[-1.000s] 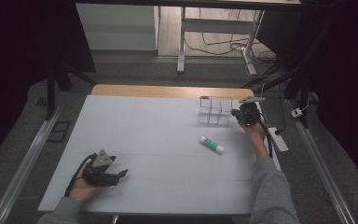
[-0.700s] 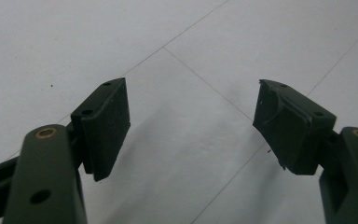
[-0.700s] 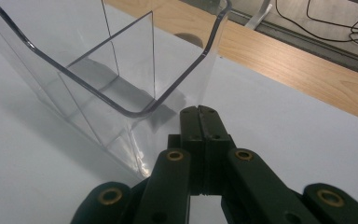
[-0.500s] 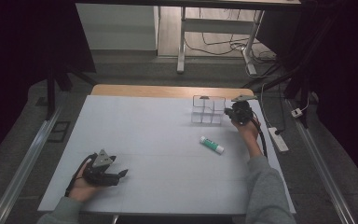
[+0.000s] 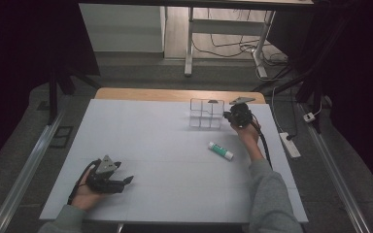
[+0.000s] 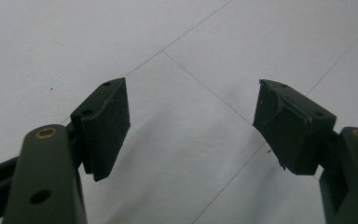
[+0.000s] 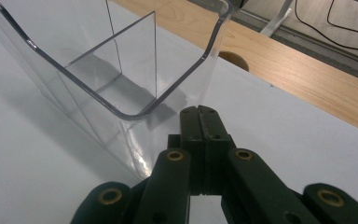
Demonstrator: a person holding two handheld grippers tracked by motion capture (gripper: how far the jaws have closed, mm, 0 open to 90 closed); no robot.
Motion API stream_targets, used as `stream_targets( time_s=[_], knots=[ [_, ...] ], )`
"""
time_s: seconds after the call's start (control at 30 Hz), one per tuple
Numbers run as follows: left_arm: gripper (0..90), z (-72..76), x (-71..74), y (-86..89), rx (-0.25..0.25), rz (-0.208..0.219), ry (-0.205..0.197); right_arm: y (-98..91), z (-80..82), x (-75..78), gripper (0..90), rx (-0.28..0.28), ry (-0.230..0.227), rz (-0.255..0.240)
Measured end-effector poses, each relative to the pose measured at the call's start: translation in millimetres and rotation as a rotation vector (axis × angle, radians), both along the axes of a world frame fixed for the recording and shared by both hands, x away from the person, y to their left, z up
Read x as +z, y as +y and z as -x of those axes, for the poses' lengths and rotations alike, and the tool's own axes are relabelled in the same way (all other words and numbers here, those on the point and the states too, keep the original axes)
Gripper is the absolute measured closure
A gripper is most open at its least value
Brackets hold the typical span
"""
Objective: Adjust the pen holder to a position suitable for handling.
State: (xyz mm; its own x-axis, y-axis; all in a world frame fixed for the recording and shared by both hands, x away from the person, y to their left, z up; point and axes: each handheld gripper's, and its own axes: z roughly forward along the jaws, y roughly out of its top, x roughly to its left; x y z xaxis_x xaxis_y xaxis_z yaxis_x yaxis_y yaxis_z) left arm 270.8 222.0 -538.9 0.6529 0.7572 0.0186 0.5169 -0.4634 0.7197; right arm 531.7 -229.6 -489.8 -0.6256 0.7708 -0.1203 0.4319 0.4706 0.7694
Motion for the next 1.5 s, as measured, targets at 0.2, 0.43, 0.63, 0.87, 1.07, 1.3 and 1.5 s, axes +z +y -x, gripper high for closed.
stream_targets(
  time_s=[0.2, 0.43, 0.63, 0.87, 1.07, 1.3, 1.5],
  knots=[
    [26.6, -0.3, -0.2, 0.0, -0.001, 0.000, 0.001, 11.5, -0.7, -1.3, 89.5, 0.013, 0.005, -0.002],
    [26.6, -0.8, -0.6, 0.2, -0.001, -0.002, 0.004, 26.2, -3.3, -2.6, 89.4, 0.022, 0.007, 0.010],
    [26.6, -1.4, -1.0, 0.0, -0.003, -0.002, 0.006, 33.8, -5.4, -2.3, 89.5, 0.025, 0.010, 0.004],
    [26.6, -1.5, -1.0, -0.8, -0.006, -0.003, 0.006, 44.3, -7.4, -0.9, 89.5, 0.031, 0.015, -0.014],
    [26.6, -1.0, -0.8, -0.6, -0.006, -0.005, 0.005, 45.4, -7.5, 0.0, 89.5, 0.034, 0.022, -0.021],
    [26.6, -0.9, -0.7, -0.3, -0.001, -0.003, 0.004, 31.7, -2.7, 8.0, 89.6, 0.010, 0.033, -0.030],
    [26.6, -0.8, -0.5, -0.1, 0.000, -0.004, 0.000, 16.0, 12.5, 11.7, 89.5, 0.001, 0.029, -0.047]
  ],
)
